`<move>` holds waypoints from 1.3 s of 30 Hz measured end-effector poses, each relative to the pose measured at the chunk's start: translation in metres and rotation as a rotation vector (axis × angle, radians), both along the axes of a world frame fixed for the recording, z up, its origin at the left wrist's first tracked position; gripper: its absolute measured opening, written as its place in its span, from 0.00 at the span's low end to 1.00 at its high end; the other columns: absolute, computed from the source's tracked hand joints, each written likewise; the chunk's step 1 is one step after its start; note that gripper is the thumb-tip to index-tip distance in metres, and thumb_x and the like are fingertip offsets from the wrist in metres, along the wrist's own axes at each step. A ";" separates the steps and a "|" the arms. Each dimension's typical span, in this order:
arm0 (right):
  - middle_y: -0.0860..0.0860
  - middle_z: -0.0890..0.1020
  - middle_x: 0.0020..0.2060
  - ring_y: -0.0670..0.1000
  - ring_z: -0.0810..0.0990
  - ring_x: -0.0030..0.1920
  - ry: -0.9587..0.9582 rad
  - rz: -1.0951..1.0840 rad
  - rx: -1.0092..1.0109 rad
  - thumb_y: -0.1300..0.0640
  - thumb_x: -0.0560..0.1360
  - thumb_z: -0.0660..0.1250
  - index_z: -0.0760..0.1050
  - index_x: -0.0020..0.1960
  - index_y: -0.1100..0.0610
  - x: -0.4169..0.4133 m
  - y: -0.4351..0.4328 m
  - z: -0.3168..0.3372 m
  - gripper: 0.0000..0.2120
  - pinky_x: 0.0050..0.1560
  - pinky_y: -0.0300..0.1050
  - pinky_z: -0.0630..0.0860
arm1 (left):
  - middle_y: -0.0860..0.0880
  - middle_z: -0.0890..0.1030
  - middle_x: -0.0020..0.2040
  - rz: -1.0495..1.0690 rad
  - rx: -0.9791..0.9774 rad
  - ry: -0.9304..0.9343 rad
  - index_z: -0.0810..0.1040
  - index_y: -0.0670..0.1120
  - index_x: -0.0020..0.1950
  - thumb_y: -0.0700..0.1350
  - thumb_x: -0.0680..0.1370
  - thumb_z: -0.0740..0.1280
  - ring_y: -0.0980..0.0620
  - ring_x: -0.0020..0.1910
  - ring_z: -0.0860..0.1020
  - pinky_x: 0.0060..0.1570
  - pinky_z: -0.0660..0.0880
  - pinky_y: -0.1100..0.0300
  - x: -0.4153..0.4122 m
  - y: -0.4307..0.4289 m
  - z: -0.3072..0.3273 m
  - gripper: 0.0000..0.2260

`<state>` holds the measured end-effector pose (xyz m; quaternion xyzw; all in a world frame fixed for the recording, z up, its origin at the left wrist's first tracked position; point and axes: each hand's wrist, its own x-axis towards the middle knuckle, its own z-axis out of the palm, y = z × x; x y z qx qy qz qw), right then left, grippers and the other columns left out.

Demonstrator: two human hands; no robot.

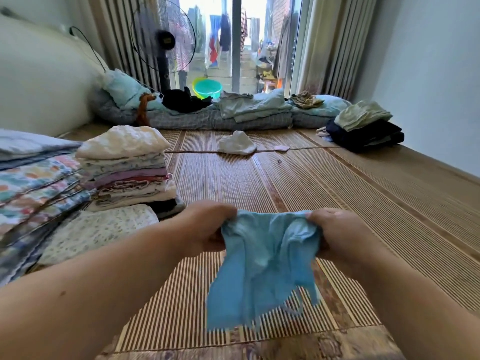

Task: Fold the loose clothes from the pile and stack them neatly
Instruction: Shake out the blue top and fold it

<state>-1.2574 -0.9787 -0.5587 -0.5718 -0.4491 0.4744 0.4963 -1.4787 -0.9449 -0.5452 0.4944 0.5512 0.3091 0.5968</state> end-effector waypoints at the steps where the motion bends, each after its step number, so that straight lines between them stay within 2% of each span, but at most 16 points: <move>1: 0.56 0.82 0.30 0.51 0.81 0.28 0.001 0.049 0.005 0.62 0.77 0.63 0.81 0.43 0.63 -0.007 -0.006 0.005 0.09 0.26 0.42 0.76 | 0.45 0.78 0.31 -0.042 -0.003 -0.014 0.76 0.41 0.39 0.37 0.76 0.62 0.49 0.29 0.78 0.33 0.78 0.59 0.006 -0.007 0.007 0.07; 6: 0.55 0.85 0.37 0.54 0.86 0.39 -0.071 0.225 0.071 0.56 0.79 0.63 0.80 0.48 0.59 -0.029 -0.033 0.022 0.09 0.33 0.44 0.80 | 0.44 0.81 0.35 -0.143 0.114 0.037 0.79 0.41 0.42 0.42 0.77 0.66 0.48 0.34 0.82 0.35 0.78 0.59 0.026 -0.044 0.030 0.06; 8: 0.53 0.86 0.38 0.53 0.86 0.39 -0.084 0.270 0.092 0.51 0.76 0.67 0.79 0.49 0.58 -0.032 -0.042 0.026 0.11 0.34 0.43 0.80 | 0.46 0.82 0.34 -0.143 0.165 0.081 0.79 0.42 0.44 0.50 0.78 0.66 0.51 0.32 0.81 0.34 0.77 0.59 0.026 -0.055 0.036 0.11; 10: 0.52 0.85 0.39 0.52 0.86 0.40 -0.159 0.293 0.105 0.46 0.66 0.77 0.78 0.50 0.57 -0.034 -0.049 0.028 0.20 0.38 0.45 0.82 | 0.47 0.82 0.36 -0.184 0.092 0.017 0.81 0.41 0.51 0.60 0.77 0.63 0.52 0.33 0.80 0.33 0.76 0.61 0.024 -0.061 0.042 0.22; 12: 0.51 0.85 0.41 0.52 0.85 0.43 -0.254 0.281 0.128 0.49 0.62 0.80 0.77 0.51 0.55 -0.035 -0.053 0.028 0.22 0.43 0.49 0.83 | 0.48 0.82 0.38 -0.305 0.024 -0.025 0.81 0.42 0.56 0.67 0.73 0.59 0.52 0.37 0.81 0.35 0.75 0.62 0.021 -0.066 0.046 0.31; 15: 0.55 0.85 0.44 0.56 0.85 0.46 -0.306 0.239 0.166 0.58 0.69 0.75 0.78 0.51 0.56 -0.040 -0.053 0.025 0.12 0.49 0.59 0.81 | 0.48 0.84 0.44 -0.405 0.052 0.053 0.80 0.44 0.59 0.70 0.65 0.57 0.52 0.43 0.82 0.39 0.76 0.61 0.019 -0.067 0.047 0.37; 17: 0.61 0.83 0.42 0.63 0.83 0.45 -0.328 0.221 0.193 0.64 0.72 0.67 0.79 0.47 0.61 -0.044 -0.051 0.024 0.04 0.47 0.66 0.79 | 0.49 0.85 0.46 -0.379 0.190 0.198 0.81 0.46 0.55 0.70 0.68 0.60 0.53 0.43 0.83 0.41 0.77 0.59 0.020 -0.065 0.046 0.32; 19: 0.63 0.82 0.39 0.65 0.81 0.42 -0.300 0.217 0.201 0.65 0.73 0.62 0.78 0.44 0.64 -0.044 -0.049 0.021 0.06 0.44 0.67 0.79 | 0.52 0.83 0.43 -0.277 0.429 0.371 0.82 0.48 0.50 0.64 0.72 0.66 0.55 0.41 0.81 0.43 0.78 0.57 0.017 -0.058 0.041 0.21; 21: 0.60 0.80 0.35 0.58 0.80 0.35 -0.210 0.234 0.174 0.65 0.73 0.60 0.78 0.43 0.63 -0.040 -0.046 0.020 0.08 0.36 0.56 0.78 | 0.54 0.79 0.51 -0.219 0.567 0.487 0.79 0.54 0.55 0.59 0.70 0.73 0.56 0.50 0.78 0.52 0.78 0.55 0.011 -0.044 0.031 0.17; 23: 0.55 0.80 0.31 0.51 0.79 0.31 -0.076 0.271 0.122 0.68 0.74 0.57 0.79 0.45 0.62 -0.035 -0.042 0.019 0.12 0.30 0.45 0.77 | 0.52 0.75 0.61 -0.297 0.456 0.445 0.73 0.56 0.64 0.54 0.68 0.76 0.54 0.58 0.75 0.60 0.75 0.53 0.004 -0.033 0.018 0.26; 26: 0.52 0.79 0.29 0.47 0.78 0.28 0.034 0.303 0.077 0.71 0.73 0.56 0.81 0.42 0.57 -0.023 -0.035 0.018 0.17 0.26 0.40 0.74 | 0.49 0.81 0.52 -0.455 0.215 0.227 0.78 0.45 0.60 0.44 0.72 0.75 0.54 0.50 0.79 0.54 0.76 0.59 -0.004 -0.022 0.002 0.17; 29: 0.51 0.79 0.30 0.46 0.78 0.29 -0.112 0.309 0.076 0.73 0.71 0.58 0.81 0.44 0.56 -0.010 -0.029 0.017 0.17 0.28 0.38 0.74 | 0.47 0.80 0.46 -0.377 0.176 0.016 0.79 0.44 0.50 0.43 0.71 0.74 0.47 0.51 0.77 0.60 0.72 0.46 -0.009 -0.013 -0.004 0.10; 31: 0.49 0.80 0.34 0.46 0.79 0.31 -0.294 0.359 0.081 0.70 0.66 0.63 0.79 0.50 0.52 -0.002 -0.026 0.019 0.18 0.31 0.37 0.74 | 0.48 0.78 0.41 -0.358 0.254 -0.003 0.79 0.48 0.42 0.40 0.73 0.73 0.47 0.45 0.76 0.53 0.74 0.49 -0.008 -0.012 0.002 0.05; 35: 0.51 0.83 0.46 0.49 0.84 0.43 -0.406 0.571 -0.047 0.54 0.60 0.75 0.73 0.60 0.45 -0.012 -0.023 0.024 0.30 0.43 0.43 0.80 | 0.52 0.78 0.36 -0.436 0.562 0.366 0.77 0.53 0.39 0.42 0.74 0.72 0.54 0.37 0.75 0.43 0.75 0.52 0.000 -0.017 0.015 0.07; 37: 0.53 0.84 0.47 0.54 0.85 0.47 -0.468 0.557 -0.023 0.47 0.62 0.76 0.78 0.57 0.49 -0.030 -0.022 0.025 0.24 0.49 0.54 0.81 | 0.48 0.80 0.38 -0.465 0.655 0.421 0.77 0.54 0.40 0.43 0.74 0.72 0.54 0.37 0.75 0.43 0.76 0.49 0.005 -0.020 0.020 0.08; 39: 0.55 0.85 0.43 0.56 0.85 0.45 -0.576 0.498 0.065 0.50 0.70 0.73 0.81 0.48 0.56 -0.050 -0.022 0.030 0.11 0.51 0.61 0.80 | 0.46 0.80 0.37 -0.400 0.704 0.374 0.76 0.54 0.40 0.44 0.75 0.71 0.54 0.35 0.75 0.39 0.75 0.50 0.004 -0.023 0.023 0.07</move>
